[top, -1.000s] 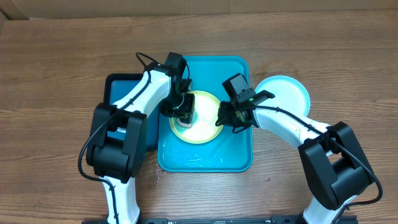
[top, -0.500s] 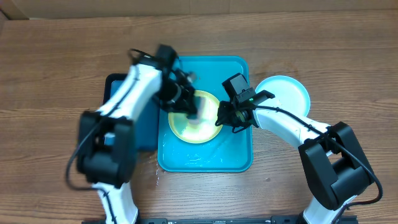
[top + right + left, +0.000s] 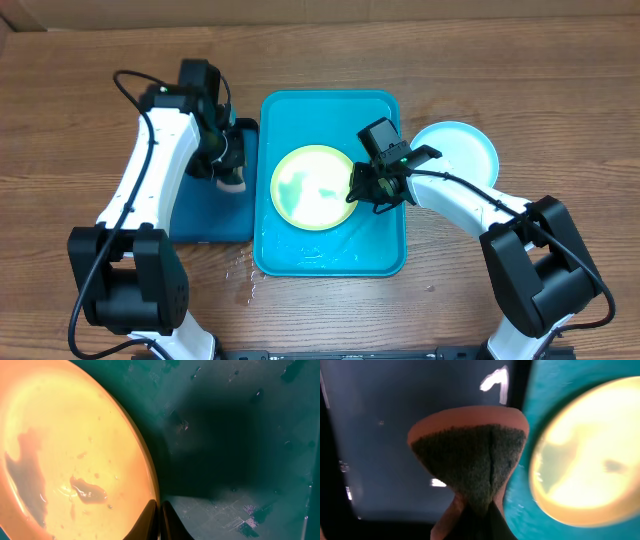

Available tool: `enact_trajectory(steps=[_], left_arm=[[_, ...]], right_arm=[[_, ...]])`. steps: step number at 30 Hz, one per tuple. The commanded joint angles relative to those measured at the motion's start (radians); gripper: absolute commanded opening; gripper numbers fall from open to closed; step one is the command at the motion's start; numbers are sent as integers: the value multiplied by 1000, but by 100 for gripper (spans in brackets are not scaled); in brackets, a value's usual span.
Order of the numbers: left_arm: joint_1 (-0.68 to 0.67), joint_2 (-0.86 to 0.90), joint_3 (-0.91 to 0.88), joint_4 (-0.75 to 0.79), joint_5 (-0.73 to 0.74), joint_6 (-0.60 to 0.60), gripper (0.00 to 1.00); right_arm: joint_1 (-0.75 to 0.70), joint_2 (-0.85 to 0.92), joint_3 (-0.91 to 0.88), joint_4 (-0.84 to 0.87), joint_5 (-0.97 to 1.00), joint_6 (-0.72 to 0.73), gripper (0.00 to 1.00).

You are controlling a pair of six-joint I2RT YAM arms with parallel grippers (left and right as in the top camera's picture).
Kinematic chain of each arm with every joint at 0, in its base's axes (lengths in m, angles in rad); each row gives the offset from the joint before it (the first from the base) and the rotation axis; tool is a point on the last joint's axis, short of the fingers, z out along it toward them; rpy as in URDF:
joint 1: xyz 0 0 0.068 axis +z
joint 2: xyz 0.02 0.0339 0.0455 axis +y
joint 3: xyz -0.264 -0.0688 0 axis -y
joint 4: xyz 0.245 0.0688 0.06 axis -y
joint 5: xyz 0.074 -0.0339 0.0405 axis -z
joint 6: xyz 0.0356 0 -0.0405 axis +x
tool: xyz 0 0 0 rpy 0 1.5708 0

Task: Clean dirty plates on tray and stack at the side
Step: 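Carry the sponge back over the black tray with the left gripper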

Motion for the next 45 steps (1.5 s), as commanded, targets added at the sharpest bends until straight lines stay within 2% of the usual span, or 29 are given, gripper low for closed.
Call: enact_trajectory(steps=[1, 9, 10, 12, 13, 15, 17, 19, 23, 26, 28, 30, 31, 32, 34, 36, 37, 39, 40, 44, 45], left_arm=[[1, 6, -95, 42, -133, -25, 4], [7, 6, -205, 145, -139, -28, 6], [7, 6, -205, 146, -138, -28, 12], [7, 6, -203, 146, -131, -28, 34], [7, 6, -201, 142, -125, -28, 41], [7, 5, -186, 127, -114, -30, 47], [8, -3, -154, 97, -114, -51, 48], [14, -18, -103, 56, -114, -66, 48], [34, -92, 14, -21, -113, -97, 49], [54, -175, 88, -54, -113, -131, 52], [71, -243, 125, -67, -107, -161, 59], [98, -321, 145, -71, -105, -189, 81], [117, -360, 148, -71, -106, -198, 96], [144, -407, 148, -73, -106, -203, 100], [173, -451, 148, -82, -106, -203, 100], [213, -497, 148, -105, -106, -203, 100], [229, -512, 148, -114, -107, -203, 100], [253, -531, 148, -131, -110, -203, 100], [261, -537, 148, -139, -110, -203, 100], [263, -537, 148, -166, -113, -203, 100], [263, -537, 148, -174, -113, -203, 100]], right_arm=[[6, -9, 8, 6, 2, 0, 4], [6, -9, 8, 10, 2, 1, 5], [6, -9, 8, 10, 2, 1, 4], [6, -9, 8, 10, 2, 1, 4], [6, -10, 8, 10, 2, 1, 5], [6, -9, 8, 11, 2, 1, 5], [6, -9, 8, 12, 2, 1, 6], [6, -10, 8, 15, 2, 1, 13], [6, -10, 8, 12, -10, 1, 14], [5, -10, 8, 14, -9, 1, 26], [2, -10, 8, 12, -5, 1, 30], [0, -10, 8, 9, -4, 1, 30], [0, -10, 8, 9, -4, 1, 30], [0, -10, 8, 10, -5, 1, 31], [0, -10, 8, 10, -5, 1, 33], [0, -10, 8, 10, -5, 1, 42], [0, -10, 8, 10, -5, 1, 52], [0, -9, 8, 10, -5, 1, 86], [0, -10, 8, 10, -5, 1, 100], [0, -10, 8, 10, -5, 1, 100], [0, -10, 8, 10, -4, 1, 94]])
